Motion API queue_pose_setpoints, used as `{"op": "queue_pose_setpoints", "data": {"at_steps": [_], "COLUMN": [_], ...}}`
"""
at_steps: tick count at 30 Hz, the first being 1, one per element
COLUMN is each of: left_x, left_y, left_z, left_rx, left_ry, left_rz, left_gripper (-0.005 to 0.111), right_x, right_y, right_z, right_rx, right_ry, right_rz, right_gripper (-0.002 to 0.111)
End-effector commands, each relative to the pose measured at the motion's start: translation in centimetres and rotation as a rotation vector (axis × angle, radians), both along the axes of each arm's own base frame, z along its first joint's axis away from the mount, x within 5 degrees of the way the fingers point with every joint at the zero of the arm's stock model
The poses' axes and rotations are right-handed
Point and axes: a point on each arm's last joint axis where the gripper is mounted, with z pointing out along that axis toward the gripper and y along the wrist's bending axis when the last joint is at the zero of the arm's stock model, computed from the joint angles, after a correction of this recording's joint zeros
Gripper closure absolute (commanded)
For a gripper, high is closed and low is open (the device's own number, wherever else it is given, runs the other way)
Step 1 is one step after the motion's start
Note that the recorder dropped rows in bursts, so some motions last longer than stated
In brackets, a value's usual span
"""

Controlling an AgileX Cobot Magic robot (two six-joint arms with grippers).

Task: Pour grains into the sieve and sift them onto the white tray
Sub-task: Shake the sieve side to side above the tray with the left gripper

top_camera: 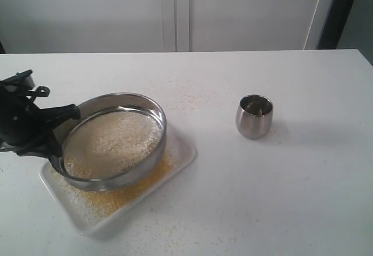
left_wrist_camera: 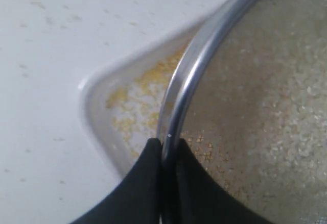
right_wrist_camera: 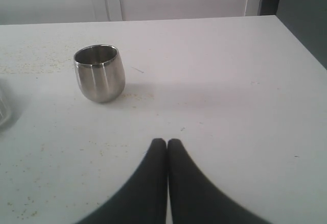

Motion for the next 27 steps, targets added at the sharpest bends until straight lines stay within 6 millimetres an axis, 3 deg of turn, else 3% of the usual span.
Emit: {"op": "queue_pose_setpoints", "data": {"at_steps": [1,2,5,6,7,9,11,12,14,18,19,22,24,27], "left_x": [-0.5,-0.4,0.1,0.0,-0.5,-0.4,-0.1,0.1,-0.1,-0.7,-0.5,0.1,-0.2,-0.7], "left_y": [-2.2,-2.0,0.9,0.2,-1.6,-1.8,-0.3,0.8,1.0,-2.3,-2.2,-0.1,0.1,-1.6], "left_z": [0.7,0.6,0.5,0.5,0.6,0.6,0.4,0.4,0.3,0.5,0.5,0.2,0.3,0.4], "left_rx": [-0.024,0.013,-0.019,-0.037,-0.042,0.006,0.052,0.035,-0.019,-0.009,0.02,0.006,-0.051,-0.007], "left_ry": [-0.059,-0.077,0.011,0.009,-0.017,-0.053,-0.043,-0.003,0.05,-0.036,-0.055,-0.007,0.066,0.012], "left_rz": [-0.151,-0.18,0.149,0.104,-0.046,-0.114,-0.024,0.101,0.19,-0.134,-0.141,0.111,0.218,0.001], "left_gripper": [0.107,0.107,0.107,0.107,0.107,0.107,0.107,0.107,0.107,0.107,0.107,0.107,0.107,0.107], "right_x": [0.0,0.0,0.0,0.0,0.0,0.0,0.0,0.0,0.0,0.0,0.0,0.0,0.0,0.0], "right_y": [0.0,0.0,0.0,0.0,0.0,0.0,0.0,0.0,0.0,0.0,0.0,0.0,0.0,0.0], "right_z": [-0.1,-0.1,-0.1,-0.1,-0.1,-0.1,-0.1,-0.1,-0.1,-0.1,-0.1,-0.1,-0.1,-0.1], "right_rx": [-0.002,-0.002,-0.002,-0.002,-0.002,-0.002,-0.002,-0.002,-0.002,-0.002,-0.002,-0.002,-0.002,-0.002], "right_ry": [-0.008,-0.008,-0.008,-0.008,-0.008,-0.006,-0.006,-0.006,-0.006,-0.008,-0.008,-0.008,-0.008,-0.008], "right_rz": [-0.006,-0.006,-0.006,-0.006,-0.006,-0.006,-0.006,-0.006,-0.006,-0.006,-0.006,-0.006,-0.006,-0.006], "right_gripper": [0.108,0.108,0.108,0.108,0.108,0.108,0.108,0.108,0.108,0.108,0.108,0.108,0.108,0.108]}}
